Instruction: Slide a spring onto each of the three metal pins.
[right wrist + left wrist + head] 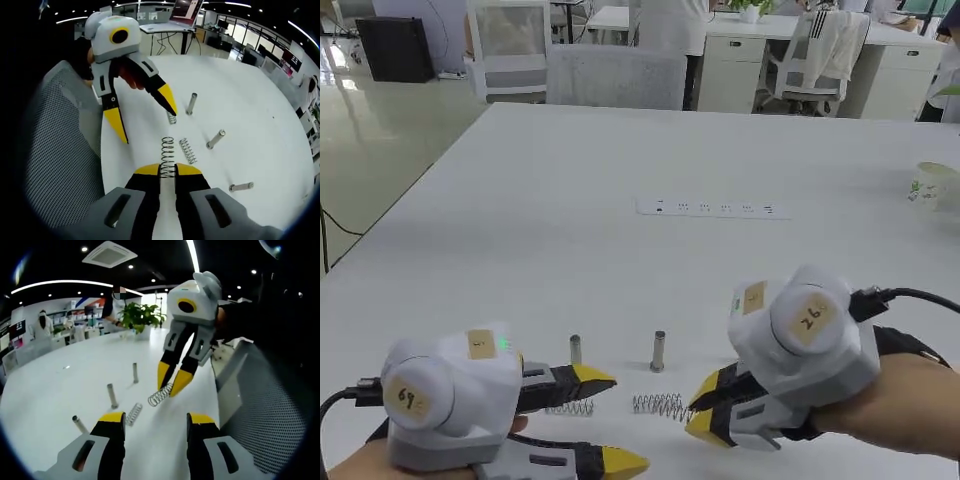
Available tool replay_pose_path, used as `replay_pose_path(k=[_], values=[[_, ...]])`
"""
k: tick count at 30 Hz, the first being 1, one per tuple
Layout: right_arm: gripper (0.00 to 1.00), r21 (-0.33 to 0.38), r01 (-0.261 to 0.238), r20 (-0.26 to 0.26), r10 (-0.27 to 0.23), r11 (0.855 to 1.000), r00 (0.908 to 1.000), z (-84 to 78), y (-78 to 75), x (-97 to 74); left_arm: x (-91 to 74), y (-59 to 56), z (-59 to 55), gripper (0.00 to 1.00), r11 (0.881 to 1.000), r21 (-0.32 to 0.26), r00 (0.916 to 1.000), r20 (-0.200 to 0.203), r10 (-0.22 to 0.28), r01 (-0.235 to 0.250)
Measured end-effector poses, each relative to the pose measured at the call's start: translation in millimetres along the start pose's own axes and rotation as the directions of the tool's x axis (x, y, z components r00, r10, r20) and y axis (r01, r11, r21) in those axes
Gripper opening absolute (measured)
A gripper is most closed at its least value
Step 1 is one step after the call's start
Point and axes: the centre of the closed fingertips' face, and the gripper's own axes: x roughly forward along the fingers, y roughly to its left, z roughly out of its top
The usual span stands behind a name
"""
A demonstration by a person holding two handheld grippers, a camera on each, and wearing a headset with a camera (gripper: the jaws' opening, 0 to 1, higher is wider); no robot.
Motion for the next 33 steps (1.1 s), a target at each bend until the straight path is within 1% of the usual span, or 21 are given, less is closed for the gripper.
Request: replay_pose_path(k=[10, 16, 30, 33], values=[[0.07, -0.044, -0.033, -0.003, 0.032, 0.998, 0.9995, 4.3, 9.1, 0.2, 5.9, -7.2, 3.3, 0.38, 1.0, 0.019, 0.9997, 0.001, -0.022, 0.022], [0.07, -0.074, -0.054, -0.011, 0.054, 0.996, 0.9985, 6.1, 14.1, -1.1, 7.9, -12.5, 4.5, 0.33, 0.999, 0.029, 0.9992, 0.001, -0.04, 0.04], [0.07, -0.131, -0.103, -0.026, 0.101, 0.986, 0.9946, 5.8, 26.4, -2.7, 10.7, -25.1, 5.0, 0.19, 0.995, 0.048, 0.996, -0.004, -0.089, 0.089], [0.07, -0.158, -0.116, -0.032, 0.112, 0.981, 0.9932, 4.8, 28.6, -3.1, 11.1, -26.6, 4.6, 0.17, 0.994, 0.05, 0.9954, -0.005, -0.096, 0.096]])
